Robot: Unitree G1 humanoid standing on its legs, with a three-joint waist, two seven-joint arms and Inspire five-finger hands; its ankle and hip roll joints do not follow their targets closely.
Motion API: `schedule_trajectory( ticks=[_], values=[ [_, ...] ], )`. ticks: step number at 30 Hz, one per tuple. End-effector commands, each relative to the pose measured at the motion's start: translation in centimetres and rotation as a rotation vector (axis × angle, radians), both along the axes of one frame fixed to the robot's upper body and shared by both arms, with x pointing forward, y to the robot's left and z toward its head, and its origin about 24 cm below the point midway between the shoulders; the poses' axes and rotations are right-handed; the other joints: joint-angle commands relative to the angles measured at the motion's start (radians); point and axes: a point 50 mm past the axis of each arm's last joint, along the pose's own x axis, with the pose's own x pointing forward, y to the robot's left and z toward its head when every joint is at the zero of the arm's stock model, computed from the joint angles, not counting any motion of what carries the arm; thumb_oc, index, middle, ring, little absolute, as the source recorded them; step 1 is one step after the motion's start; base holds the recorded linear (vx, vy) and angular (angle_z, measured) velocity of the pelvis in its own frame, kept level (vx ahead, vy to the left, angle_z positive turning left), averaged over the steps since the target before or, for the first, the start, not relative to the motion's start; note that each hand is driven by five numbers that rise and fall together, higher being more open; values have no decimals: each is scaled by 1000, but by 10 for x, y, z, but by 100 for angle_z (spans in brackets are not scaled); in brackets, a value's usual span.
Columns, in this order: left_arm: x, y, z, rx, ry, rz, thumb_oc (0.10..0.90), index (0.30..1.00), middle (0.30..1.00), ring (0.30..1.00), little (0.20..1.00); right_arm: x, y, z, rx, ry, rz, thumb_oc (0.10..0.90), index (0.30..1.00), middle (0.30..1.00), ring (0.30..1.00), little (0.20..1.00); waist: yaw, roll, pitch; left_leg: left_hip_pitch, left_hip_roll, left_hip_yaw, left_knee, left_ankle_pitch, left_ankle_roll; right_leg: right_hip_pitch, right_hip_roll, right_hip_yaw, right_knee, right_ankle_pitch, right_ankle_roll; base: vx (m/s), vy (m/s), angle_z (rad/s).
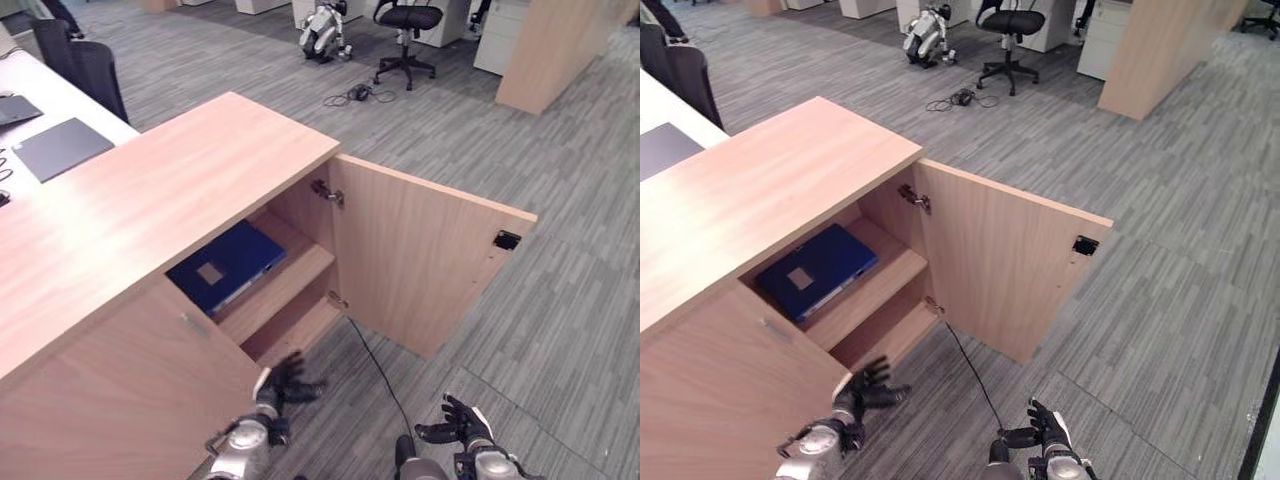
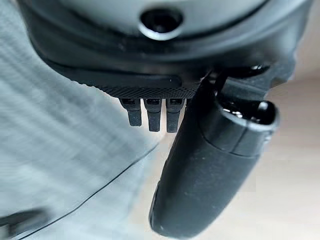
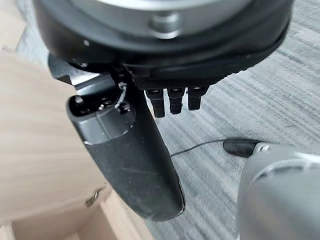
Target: Put the empty folder in the office cabinet
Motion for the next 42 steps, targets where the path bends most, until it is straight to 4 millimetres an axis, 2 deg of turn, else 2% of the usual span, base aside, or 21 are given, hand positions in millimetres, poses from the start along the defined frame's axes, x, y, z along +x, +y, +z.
schedule_trajectory(
  ticks=[1, 2, 3, 6, 9, 11, 13, 16, 19, 20, 24, 25, 26, 27, 29, 30, 32, 38, 39, 41, 42],
  values=[
    [29, 20, 20, 44, -135, 14, 800, 900, 900, 900, 900, 17, -26, 16, -49, -101, -46, 800, 900, 900, 900, 900, -7, 8, -15, 34, 22, -30, 168, -112, -41, -4, -8, 87, -16, -53, 62, 77, -268, -5],
    [24, 23, 16, 53, -109, 18, 800, 900, 900, 900, 900, 16, -30, 16, -57, -98, -53, 800, 900, 900, 900, 900, -9, 13, -13, 23, 41, -29, 200, -82, -54, 13, 3, 84, -25, -66, 51, 37, -142, -9],
    [24, 22, 16, 53, -109, 18, 800, 900, 900, 900, 900, 16, -30, 17, -57, -98, -53, 800, 900, 900, 900, 900, -10, 14, -12, 22, 44, -31, 203, -83, -56, 14, 5, 83, -26, -66, 50, 28, -125, -6],
    [16, 28, 7, 69, -54, 48, 800, 900, 900, 900, 900, 18, -39, 20, -70, -110, -76, 800, 900, 900, 900, 900, -4, 9, 14, -52, 74, -74, 384, 26, -91, 63, 30, 86, -45, -84, 10, 24, -168, -2],
    [10, 28, -1, 78, -3, 72, 800, 900, 900, 900, 900, 20, -42, 20, -84, -99, -91, 800, 900, 900, 900, 900, 6, -3, 28, -84, 64, -111, 428, 44, -86, 87, 29, 102, -54, -99, -1, 88, -57, -22],
    [-1, 29, -10, 85, 54, 96, 800, 900, 900, 900, 900, 19, -46, 19, -94, -83, -98, 800, 900, 900, 900, 900, 38, -4, 16, -119, 38, -171, 287, -12, -60, 109, 27, 126, -73, -120, 14, 210, 35, -37],
    [-13, 28, -19, 101, 109, 74, 800, 900, 900, 900, 900, 26, -51, 25, -101, -113, -106, 800, 900, 900, 900, 900, 70, -5, 18, -152, -8, -263, 183, -14, -51, 136, 27, 142, -60, -140, 19, 172, 25, -17],
    [-29, 35, -28, 148, 181, 59, 800, 900, 900, 900, 900, 35, -52, 30, -86, -152, -132, 800, 900, 900, 900, 900, 65, 1, -8, -94, -4, -240, 102, -19, -42, 150, 33, 153, -63, -141, 22, 111, 10, -21],
    [-35, 37, -31, 163, 205, 46, 800, 900, 900, 900, 900, 38, -54, 33, -87, -173, -138, 800, 900, 900, 900, 900, 65, 5, -20, -65, -3, -229, 68, -17, -41, 161, 33, 154, -67, -141, 23, 114, 32, -29],
    [-47, 41, -35, 192, 248, 26, 800, 900, 900, 900, 900, 51, -58, 44, -100, -230, -135, 800, 900, 900, 900, 900, 62, 7, -37, -22, -3, -216, 23, -14, -40, 169, 32, 154, -70, -138, 27, 91, 35, -25],
    [-62, 53, -40, 238, 307, 33, 800, 900, 900, 900, 900, 88, -70, 84, -147, -417, -152, 800, 900, 900, 900, 900, 63, 0, -55, 10, -1, -189, -6, -24, -35, 170, 32, 155, -82, -127, 38, 47, 24, 13],
    [-68, 58, -42, 250, 331, 49, 800, 900, 900, 900, 900, 106, -79, 105, -176, -499, -167, 800, 900, 900, 900, 900, 73, -6, -63, 20, -2, -176, -7, -33, -31, 169, 35, 156, -94, -116, 43, 12, -3, -9],
    [-68, 58, -41, 250, 330, 49, 800, 900, 900, 900, 900, 106, -79, 106, -176, -500, -167, 800, 900, 900, 900, 900, 74, -5, -61, 21, -2, -174, -7, -33, -31, 170, 35, 158, -95, -115, 44, 26, -1, -29],
    [-76, 64, -43, 261, 362, 57, 800, 900, 900, 900, 900, 123, -86, 125, -197, -557, -177, 800, 900, 900, 900, 900, 88, -13, -70, 29, -2, -159, -7, -40, -30, 174, 36, 154, -103, -109, 47, 18, 11, -34],
    [-81, 68, -44, 281, 384, 47, 800, 900, 900, 900, 900, 140, -93, 148, -229, -615, -168, 800, 900, 900, 900, 900, 100, -21, -75, 36, -2, -144, -7, -47, -27, 178, 35, 151, -109, -103, 52, 12, 16, -24],
    [-81, 68, -44, 280, 383, 48, 800, 900, 900, 900, 900, 140, -93, 149, -229, -616, -167, 800, 900, 900, 900, 900, 101, -20, -74, 37, -2, -143, -7, -47, -27, 178, 35, 152, -110, -103, 52, 6, 14, -22],
    [-86, 70, -45, 290, 400, 36, 800, 900, 900, 900, 900, 154, -95, 167, -254, -657, -144, 800, 900, 900, 900, 900, 109, -25, -79, 42, -2, -135, -7, -51, -26, 183, 34, 150, -114, -101, 56, 6, 19, -10],
    [-96, 77, -47, 319, 447, 20, 800, 900, 900, 900, 900, 195, -82, 224, -300, -792, -45, 800, 900, 900, 900, 900, 134, -39, -90, 45, -5, -128, -7, -54, -24, 192, 30, 136, -124, -98, 63, -6, 16, -3],
    [-98, 76, -47, 323, 454, 6, 800, 900, 900, 900, 900, 212, -70, 248, -295, -855, -11, 800, 900, 900, 900, 900, 146, -43, -94, 40, -5, -132, -7, -53, -24, 196, 25, 124, -128, -97, 65, -15, 34, 0],
    [-99, 76, -48, 327, 457, 1, 800, 900, 900, 900, 900, 216, -65, 255, -289, -871, 1, 800, 900, 900, 900, 900, 149, -44, -94, 38, -6, -134, -7, -52, -24, 197, 25, 120, -129, -97, 65, -4, 7, 3],
    [-100, 77, -48, 332, 463, -3, 800, 900, 900, 900, 900, 223, -54, 262, -268, -895, 30, 800, 900, 900, 900, 900, 154, -47, -95, 34, -7, -137, -7, -52, -24, 198, 24, 115, -129, -97, 66, -4, 10, 9]
  ],
)
